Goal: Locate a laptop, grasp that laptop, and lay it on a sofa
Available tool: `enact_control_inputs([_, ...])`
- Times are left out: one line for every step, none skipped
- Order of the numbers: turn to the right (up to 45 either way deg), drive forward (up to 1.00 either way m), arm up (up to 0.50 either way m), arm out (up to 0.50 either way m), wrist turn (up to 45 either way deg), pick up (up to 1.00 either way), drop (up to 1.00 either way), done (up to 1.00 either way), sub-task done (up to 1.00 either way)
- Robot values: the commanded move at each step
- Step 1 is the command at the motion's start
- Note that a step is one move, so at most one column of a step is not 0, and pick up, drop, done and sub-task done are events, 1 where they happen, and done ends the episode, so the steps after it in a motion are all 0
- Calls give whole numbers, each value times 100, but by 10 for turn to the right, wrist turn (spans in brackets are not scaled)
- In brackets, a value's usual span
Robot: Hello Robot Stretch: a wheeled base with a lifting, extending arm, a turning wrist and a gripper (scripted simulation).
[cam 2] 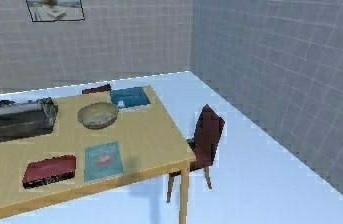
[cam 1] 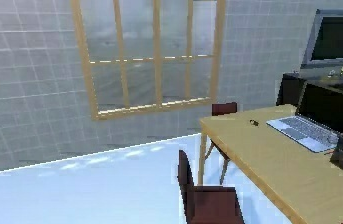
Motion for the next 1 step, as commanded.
enact_control_inputs([450,0,0,0,0,0,0,0,0])
